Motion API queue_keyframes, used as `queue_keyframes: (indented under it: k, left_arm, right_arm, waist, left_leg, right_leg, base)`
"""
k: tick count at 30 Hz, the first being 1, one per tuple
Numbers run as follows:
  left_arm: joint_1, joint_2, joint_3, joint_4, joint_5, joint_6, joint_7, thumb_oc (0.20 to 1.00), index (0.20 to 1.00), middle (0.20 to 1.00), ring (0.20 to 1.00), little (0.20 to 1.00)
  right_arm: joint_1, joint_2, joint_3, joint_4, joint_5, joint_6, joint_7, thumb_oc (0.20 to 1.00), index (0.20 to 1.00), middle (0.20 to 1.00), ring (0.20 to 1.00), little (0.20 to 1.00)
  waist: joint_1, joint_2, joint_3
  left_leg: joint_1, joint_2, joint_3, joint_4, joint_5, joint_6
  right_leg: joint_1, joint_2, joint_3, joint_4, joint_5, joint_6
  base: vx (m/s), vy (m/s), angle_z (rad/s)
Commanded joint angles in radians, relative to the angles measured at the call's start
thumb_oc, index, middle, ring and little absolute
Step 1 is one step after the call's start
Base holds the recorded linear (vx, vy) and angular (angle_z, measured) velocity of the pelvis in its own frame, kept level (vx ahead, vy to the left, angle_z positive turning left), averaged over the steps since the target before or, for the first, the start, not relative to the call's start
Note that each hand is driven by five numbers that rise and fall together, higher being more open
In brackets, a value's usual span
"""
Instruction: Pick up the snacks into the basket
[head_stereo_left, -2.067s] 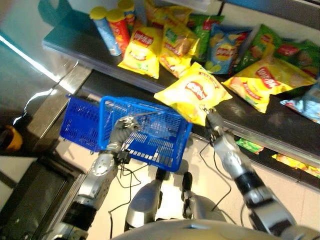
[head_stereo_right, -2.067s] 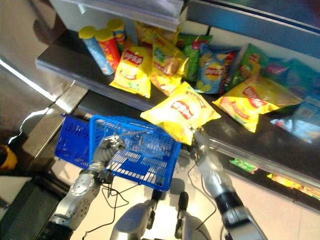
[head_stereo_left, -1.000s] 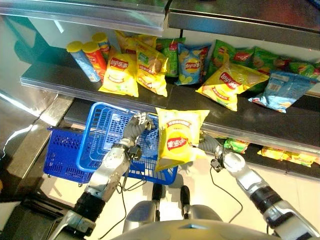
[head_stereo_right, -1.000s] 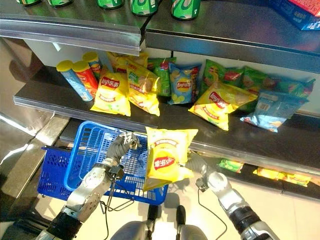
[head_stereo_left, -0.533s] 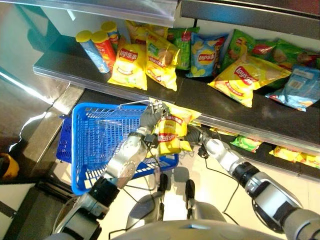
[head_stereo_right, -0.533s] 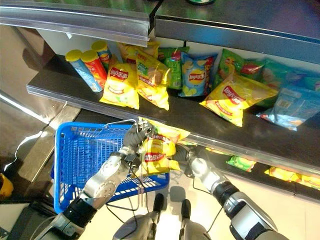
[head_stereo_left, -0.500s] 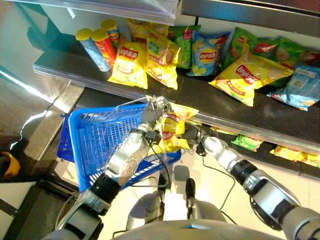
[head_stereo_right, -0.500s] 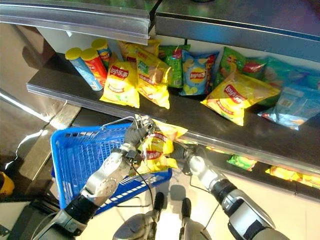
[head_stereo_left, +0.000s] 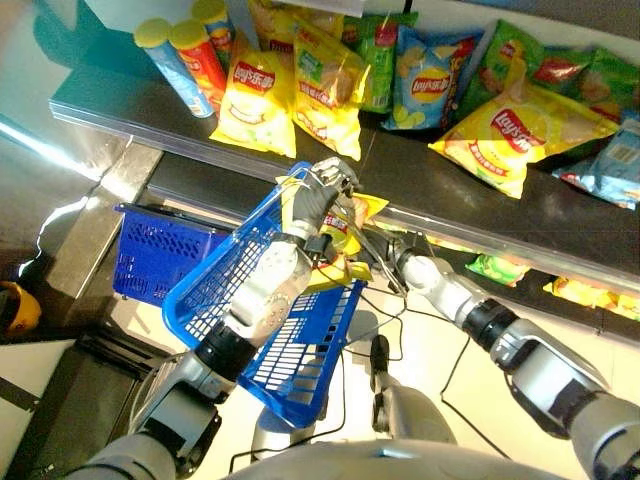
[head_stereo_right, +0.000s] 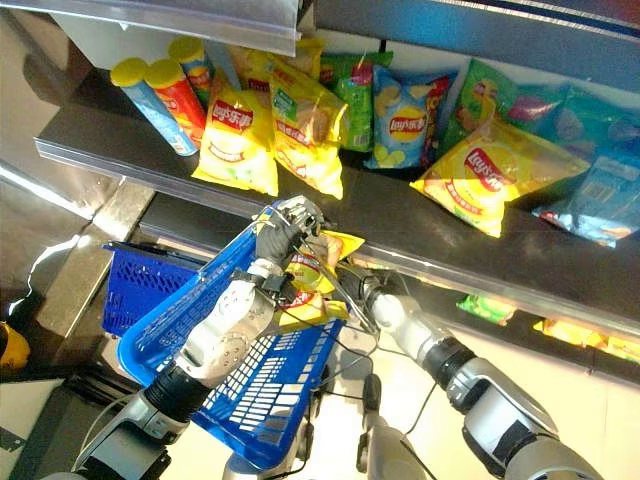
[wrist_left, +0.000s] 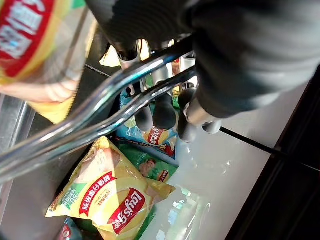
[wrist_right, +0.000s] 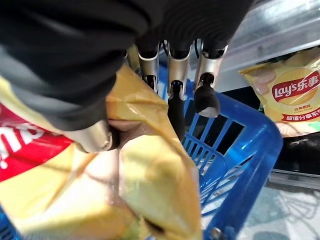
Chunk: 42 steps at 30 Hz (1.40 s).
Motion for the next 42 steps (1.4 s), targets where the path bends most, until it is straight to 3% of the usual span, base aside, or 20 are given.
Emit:
queue_keyframes:
  k: [1,7,13,23,24,33,36,42]
  left_arm:
    - [-0.211,-0.107,-0.011,-0.133,0.073,-0.109,0.011,0.200,0.200,0.200,0.200,0.200]
    - [-0.222,-0.122,-0.019,-0.153,0.070,-0.111,0.015,0.200,0.200,0.200,0.200,0.200]
    - [-0.269,-0.138,-0.039,-0.161,0.060,-0.123,0.018,0.200,0.200,0.200,0.200,0.200]
    - [-0.274,-0.160,-0.053,-0.181,0.043,-0.116,0.020,0.200,0.200,0.200,0.200,0.200]
    - [-0.265,-0.165,-0.060,-0.183,0.031,-0.114,0.019,0.200,0.200,0.200,0.200,0.200]
    - [-0.233,-0.134,-0.053,-0.178,0.031,-0.098,0.013,0.200,0.200,0.200,0.200,0.200]
    - [-0.214,-0.114,-0.041,-0.175,0.036,-0.095,0.008,0.200,0.200,0.200,0.200,0.200]
    - [-0.137,-0.052,0.023,-0.142,0.068,-0.082,0.005,0.200,0.200,0.200,0.200,0.200]
  right_arm:
    - [-0.019,0.071,0.110,-0.070,-0.081,-0.059,0.048,0.200,0.200,0.200,0.200,0.200]
    - [-0.070,0.103,0.147,0.014,-0.157,-0.041,0.038,0.200,0.200,0.200,0.200,0.200]
    - [-0.124,0.160,0.179,0.230,-0.233,-0.005,0.012,0.200,0.200,0.200,0.200,0.200]
    - [-0.134,0.185,0.187,0.235,-0.260,0.003,0.010,0.200,0.200,0.200,0.200,0.200]
    - [-0.129,0.203,0.168,0.231,-0.248,0.009,-0.013,1.000,1.000,1.000,1.000,1.000]
    - [-0.086,0.183,0.095,0.135,-0.190,0.025,-0.053,1.000,1.000,1.000,1.000,1.000]
    - [-0.060,0.135,0.045,0.045,-0.161,0.023,-0.063,1.000,1.000,1.000,1.000,1.000]
    - [0.079,-0.075,-0.194,-0.275,-0.129,0.006,-0.154,1.000,1.000,1.000,1.000,1.000]
  waist:
    - [0.016,-0.049,-0.011]
    - [0.021,-0.048,0.009]
    - [0.024,-0.032,0.033]
    - [0.024,-0.027,0.045]
    - [0.023,-0.024,0.045]
    - [0.016,-0.034,0.040]
    - [0.013,-0.042,0.035]
    - [-0.013,-0.079,0.020]
  left_leg:
    - [-0.070,-0.009,-0.032,0.128,-0.107,-0.037]
    - [-0.097,-0.008,-0.030,0.139,-0.105,-0.041]
    - [-0.118,-0.009,-0.040,0.149,-0.100,-0.047]
    - [-0.110,-0.008,-0.040,0.135,-0.095,-0.046]
    - [-0.102,-0.008,-0.039,0.129,-0.095,-0.045]
    - [-0.085,-0.009,-0.031,0.130,-0.102,-0.042]
    - [-0.086,-0.008,-0.028,0.139,-0.107,-0.040]
    - [-0.092,-0.004,-0.015,0.165,-0.127,-0.032]
  right_leg:
    - [-0.079,-0.103,0.067,0.090,-0.019,0.114]
    - [-0.109,-0.091,0.069,0.112,-0.027,0.108]
    - [-0.136,-0.084,0.062,0.142,-0.038,0.104]
    - [-0.134,-0.084,0.059,0.141,-0.038,0.102]
    - [-0.130,-0.084,0.059,0.140,-0.039,0.102]
    - [-0.111,-0.091,0.066,0.128,-0.035,0.104]
    - [-0.109,-0.092,0.067,0.127,-0.033,0.105]
    - [-0.106,-0.096,0.078,0.122,-0.025,0.111]
  base:
    - [-0.05,-0.026,-0.01]
    - [-0.03,-0.021,-0.02]
    - [-0.03,-0.012,-0.01]
    - [0.00,0.000,0.01]
    - [0.00,0.000,0.00]
    - [0.00,0.012,0.00]
    - [0.00,0.000,0.00]
    - [0.00,0.026,-0.02]
